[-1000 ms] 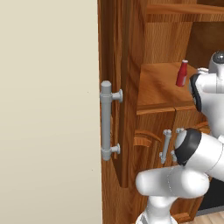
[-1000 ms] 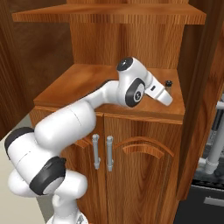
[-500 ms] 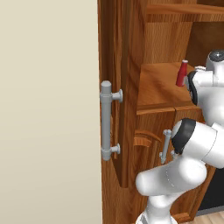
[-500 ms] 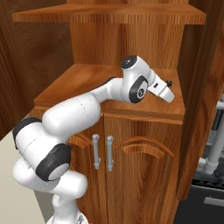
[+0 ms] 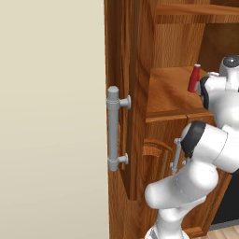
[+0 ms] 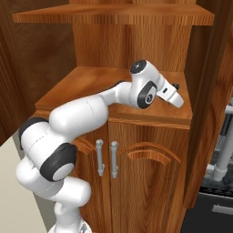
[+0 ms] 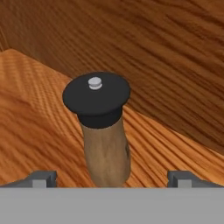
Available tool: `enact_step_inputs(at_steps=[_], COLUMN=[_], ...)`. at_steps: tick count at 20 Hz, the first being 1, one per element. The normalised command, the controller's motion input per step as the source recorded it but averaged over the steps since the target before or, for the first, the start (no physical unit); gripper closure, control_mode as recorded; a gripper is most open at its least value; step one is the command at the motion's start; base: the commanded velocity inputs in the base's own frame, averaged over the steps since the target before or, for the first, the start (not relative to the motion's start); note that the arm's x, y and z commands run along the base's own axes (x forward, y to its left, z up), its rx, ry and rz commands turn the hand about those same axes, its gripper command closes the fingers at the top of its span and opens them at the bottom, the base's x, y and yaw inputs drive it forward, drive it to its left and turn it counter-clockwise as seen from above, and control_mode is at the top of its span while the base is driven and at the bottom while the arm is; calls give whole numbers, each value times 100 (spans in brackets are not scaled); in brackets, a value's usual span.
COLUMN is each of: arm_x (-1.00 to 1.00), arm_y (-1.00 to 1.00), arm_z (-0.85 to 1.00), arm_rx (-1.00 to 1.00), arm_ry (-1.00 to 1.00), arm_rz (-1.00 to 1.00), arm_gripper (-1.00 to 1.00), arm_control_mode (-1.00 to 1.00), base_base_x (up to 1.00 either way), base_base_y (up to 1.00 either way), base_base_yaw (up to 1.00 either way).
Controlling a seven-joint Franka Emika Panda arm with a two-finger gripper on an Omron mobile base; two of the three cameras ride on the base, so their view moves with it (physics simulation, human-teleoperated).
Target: Take 2 condiments from the cabinet and move them on the counter near the stove.Make sure the condiments are lined up with each other, next to each other.
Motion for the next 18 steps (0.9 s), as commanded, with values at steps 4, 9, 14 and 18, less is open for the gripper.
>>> enact_step_inputs(at_steps=[4, 9, 14, 18], arm_x=[7, 6, 7, 10], arm_y=[-5, -1, 0, -2], arm_z=[-5, -4, -4, -5], arm_rx=[0, 0, 0, 0], arm_ry=[0, 0, 0, 0], arm_rz=[0, 0, 0, 0], arm_gripper=[-100, -100, -100, -100], arm_control_mode=[-100, -100, -100, -100], base_base_x=[0, 0, 0, 0], base_base_y=[0, 0, 0, 0], base_base_yaw=[0, 0, 0, 0])
